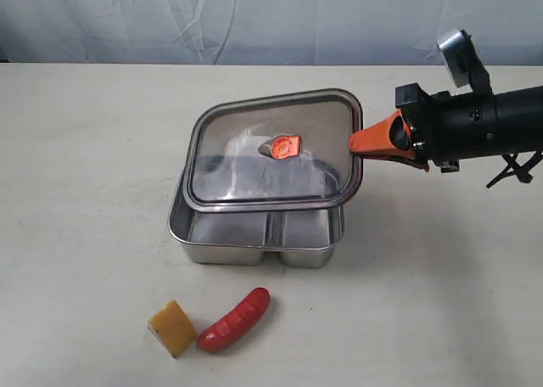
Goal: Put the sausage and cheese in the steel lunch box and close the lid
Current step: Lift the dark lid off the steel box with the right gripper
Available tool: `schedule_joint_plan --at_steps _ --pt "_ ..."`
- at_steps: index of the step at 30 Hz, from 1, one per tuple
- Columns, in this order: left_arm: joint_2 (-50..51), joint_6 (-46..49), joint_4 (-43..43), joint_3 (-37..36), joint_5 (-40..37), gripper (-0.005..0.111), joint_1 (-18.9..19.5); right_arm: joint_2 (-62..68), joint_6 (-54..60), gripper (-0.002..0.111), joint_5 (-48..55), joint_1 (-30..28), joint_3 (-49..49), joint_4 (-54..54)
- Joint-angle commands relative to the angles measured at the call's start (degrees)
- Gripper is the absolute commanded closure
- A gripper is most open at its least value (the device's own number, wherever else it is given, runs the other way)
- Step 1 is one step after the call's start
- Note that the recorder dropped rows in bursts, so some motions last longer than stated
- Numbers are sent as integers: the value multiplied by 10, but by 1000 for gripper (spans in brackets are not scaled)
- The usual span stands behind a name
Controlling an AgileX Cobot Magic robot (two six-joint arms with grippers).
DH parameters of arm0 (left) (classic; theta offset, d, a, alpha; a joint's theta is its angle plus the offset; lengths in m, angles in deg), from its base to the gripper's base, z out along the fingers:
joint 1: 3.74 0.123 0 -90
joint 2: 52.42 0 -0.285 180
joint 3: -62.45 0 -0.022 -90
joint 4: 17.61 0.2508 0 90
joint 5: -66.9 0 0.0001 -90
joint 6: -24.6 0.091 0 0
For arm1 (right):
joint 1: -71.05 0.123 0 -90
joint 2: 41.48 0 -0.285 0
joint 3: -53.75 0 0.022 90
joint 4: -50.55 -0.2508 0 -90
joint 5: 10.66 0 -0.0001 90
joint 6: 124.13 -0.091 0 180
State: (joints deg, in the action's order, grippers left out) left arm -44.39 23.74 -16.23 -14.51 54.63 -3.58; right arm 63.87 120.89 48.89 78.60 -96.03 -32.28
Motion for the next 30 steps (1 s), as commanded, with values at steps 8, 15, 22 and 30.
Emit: schedule_joint_plan --at_steps 8,15,22,30 --pt "-2 0 -4 -3 1 106 3 -130 16 109 -119 -1 -72 47" --pt "-2 0 -4 -3 1 106 3 -195 -83 109 -294 -1 -105 358" --pt "-2 0 -4 -3 1 106 3 -213 -201 109 -282 0 -105 686" --pt "-2 0 -4 -3 1 106 3 -213 -218 109 -243 37 -104 822"
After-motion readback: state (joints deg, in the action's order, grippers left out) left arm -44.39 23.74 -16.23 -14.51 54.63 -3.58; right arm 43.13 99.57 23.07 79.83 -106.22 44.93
